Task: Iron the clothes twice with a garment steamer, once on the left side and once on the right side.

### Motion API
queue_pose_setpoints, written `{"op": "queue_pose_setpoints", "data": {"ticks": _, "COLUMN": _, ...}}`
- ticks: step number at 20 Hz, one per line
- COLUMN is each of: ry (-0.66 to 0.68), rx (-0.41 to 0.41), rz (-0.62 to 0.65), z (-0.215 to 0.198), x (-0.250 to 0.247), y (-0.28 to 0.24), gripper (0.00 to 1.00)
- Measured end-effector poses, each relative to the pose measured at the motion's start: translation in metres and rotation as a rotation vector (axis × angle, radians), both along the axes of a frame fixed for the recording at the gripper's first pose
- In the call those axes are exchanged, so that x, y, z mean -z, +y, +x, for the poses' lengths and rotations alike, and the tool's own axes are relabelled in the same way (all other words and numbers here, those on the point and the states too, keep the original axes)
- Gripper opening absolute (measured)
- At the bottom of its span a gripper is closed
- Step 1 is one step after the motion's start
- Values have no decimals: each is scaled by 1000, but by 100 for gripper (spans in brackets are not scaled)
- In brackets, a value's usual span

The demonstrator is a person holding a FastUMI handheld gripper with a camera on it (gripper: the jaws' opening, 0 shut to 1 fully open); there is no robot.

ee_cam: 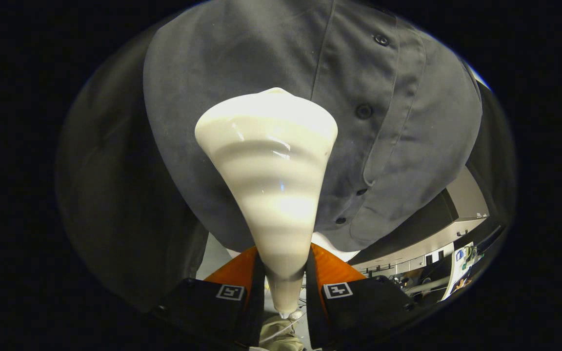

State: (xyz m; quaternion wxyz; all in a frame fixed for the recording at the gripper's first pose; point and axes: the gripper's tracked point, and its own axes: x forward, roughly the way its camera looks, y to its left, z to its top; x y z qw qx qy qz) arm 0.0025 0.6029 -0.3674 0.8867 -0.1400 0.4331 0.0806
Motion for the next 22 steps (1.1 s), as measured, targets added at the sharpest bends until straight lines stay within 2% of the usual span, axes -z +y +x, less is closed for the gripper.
{"op": "queue_pose_setpoints", "data": {"ticks": 22, "ry": 184, "rx": -19, "rz": -36, "z": -48, "x": 114, "y": -17, "gripper": 45}}
